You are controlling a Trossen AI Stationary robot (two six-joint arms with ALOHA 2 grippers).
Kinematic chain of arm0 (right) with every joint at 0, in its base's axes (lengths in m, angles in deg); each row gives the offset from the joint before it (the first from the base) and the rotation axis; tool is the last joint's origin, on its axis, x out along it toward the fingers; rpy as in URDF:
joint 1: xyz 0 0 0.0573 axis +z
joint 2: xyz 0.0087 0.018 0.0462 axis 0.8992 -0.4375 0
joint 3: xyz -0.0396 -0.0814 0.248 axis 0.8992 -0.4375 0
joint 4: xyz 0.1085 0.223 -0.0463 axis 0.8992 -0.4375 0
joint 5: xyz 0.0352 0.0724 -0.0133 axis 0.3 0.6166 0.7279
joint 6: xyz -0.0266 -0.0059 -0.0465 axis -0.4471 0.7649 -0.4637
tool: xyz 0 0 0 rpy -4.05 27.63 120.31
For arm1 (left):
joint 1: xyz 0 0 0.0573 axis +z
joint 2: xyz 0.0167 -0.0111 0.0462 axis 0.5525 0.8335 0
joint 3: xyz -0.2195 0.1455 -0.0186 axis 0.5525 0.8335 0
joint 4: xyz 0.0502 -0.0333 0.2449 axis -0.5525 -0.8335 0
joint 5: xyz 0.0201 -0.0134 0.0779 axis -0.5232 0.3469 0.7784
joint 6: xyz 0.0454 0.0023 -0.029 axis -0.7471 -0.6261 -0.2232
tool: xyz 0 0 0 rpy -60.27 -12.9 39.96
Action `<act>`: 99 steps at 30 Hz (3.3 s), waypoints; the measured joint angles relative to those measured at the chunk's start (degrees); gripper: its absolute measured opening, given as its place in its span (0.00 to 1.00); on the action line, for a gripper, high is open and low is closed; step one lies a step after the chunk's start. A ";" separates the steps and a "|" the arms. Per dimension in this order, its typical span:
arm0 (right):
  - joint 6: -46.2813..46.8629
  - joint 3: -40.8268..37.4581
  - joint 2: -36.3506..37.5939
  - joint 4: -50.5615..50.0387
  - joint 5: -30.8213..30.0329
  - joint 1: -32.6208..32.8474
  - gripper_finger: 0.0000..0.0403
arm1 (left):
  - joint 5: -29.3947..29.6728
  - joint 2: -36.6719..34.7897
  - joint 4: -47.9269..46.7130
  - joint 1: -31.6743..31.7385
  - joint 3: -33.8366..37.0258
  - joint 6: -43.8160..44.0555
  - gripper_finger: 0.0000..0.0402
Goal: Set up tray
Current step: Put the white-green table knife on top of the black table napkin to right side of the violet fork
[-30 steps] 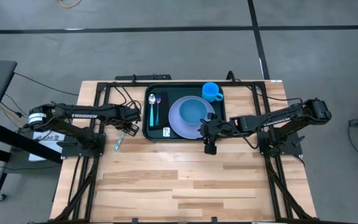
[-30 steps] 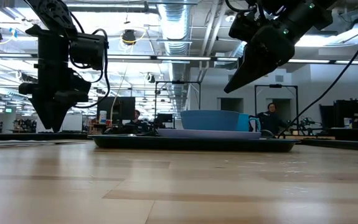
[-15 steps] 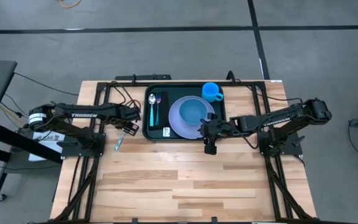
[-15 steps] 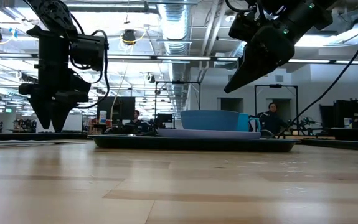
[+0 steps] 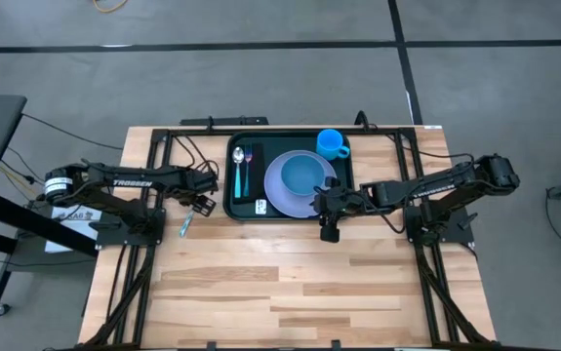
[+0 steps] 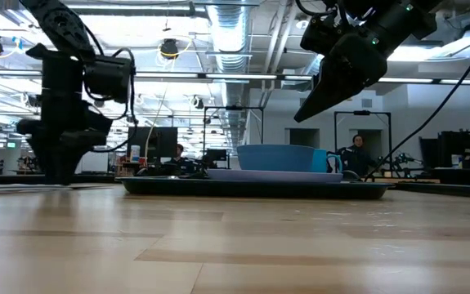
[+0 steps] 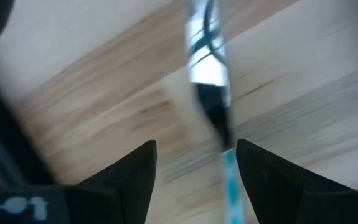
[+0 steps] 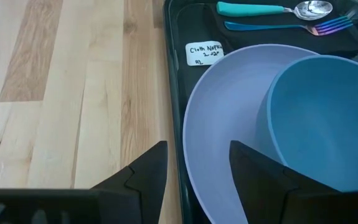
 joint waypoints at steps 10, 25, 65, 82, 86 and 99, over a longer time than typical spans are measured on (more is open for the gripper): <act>0.00 0.00 0.00 0.00 0.00 0.00 0.41 | -1.68 0.00 1.61 0.02 1.04 0.48 0.52; -0.02 0.00 0.00 0.02 0.00 0.01 0.41 | -4.44 -0.37 4.84 0.02 4.57 2.83 0.52; -0.15 0.00 0.00 -0.46 0.00 0.00 0.41 | -3.58 0.23 -1.32 0.33 -10.87 11.99 0.01; -1.68 0.02 0.00 -0.86 -0.02 -0.09 0.41 | -3.54 6.86 -6.70 4.33 -26.67 12.88 0.00; -1.66 0.02 0.00 -0.87 -0.02 -0.09 0.41 | -3.57 9.41 -12.95 4.33 -31.42 12.37 0.00; -1.57 0.02 0.00 -0.85 -0.02 -0.09 0.41 | -3.35 10.40 -21.11 3.67 -39.33 12.30 0.00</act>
